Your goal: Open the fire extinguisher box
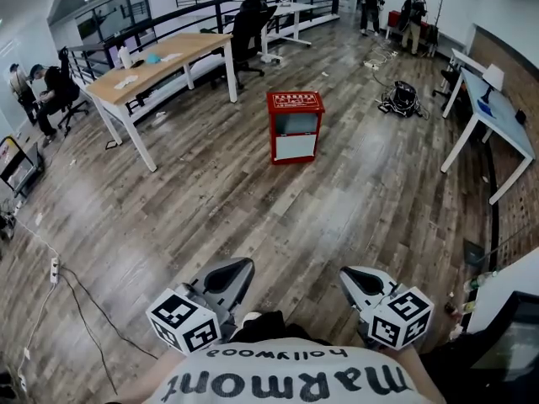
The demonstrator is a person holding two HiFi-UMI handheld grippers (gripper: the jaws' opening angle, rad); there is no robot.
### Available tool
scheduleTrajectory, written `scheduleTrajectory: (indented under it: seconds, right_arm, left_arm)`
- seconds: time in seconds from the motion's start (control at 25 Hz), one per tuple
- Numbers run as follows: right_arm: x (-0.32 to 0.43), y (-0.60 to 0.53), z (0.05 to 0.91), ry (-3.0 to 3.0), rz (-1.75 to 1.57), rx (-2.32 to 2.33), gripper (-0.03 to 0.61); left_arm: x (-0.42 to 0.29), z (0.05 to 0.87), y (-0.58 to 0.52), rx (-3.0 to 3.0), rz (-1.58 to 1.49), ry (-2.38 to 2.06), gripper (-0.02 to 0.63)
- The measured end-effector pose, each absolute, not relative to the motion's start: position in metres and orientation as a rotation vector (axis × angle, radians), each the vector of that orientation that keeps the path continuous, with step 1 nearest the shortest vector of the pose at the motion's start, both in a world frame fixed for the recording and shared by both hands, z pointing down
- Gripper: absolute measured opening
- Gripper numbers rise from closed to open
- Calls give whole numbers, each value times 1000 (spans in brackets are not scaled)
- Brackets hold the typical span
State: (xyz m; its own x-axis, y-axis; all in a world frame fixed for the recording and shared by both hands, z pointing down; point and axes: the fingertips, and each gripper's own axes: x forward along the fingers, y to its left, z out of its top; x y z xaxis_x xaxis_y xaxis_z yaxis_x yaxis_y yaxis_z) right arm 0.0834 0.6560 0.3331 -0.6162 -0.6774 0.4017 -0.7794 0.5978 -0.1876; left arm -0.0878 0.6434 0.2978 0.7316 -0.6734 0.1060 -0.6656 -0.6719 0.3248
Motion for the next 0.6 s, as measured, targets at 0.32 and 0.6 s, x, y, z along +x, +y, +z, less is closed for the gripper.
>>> scheduleTrajectory:
  seconds: [0.32,0.6]
  right_arm:
    - [89,628,342,-2500,528,1220,11]
    - [77,576,345,-2484,531,1214,11]
  left_arm:
    - [-79,304,610,2592,-44,-983,6]
    - [-88,313,552,2567,-29,-970,6]
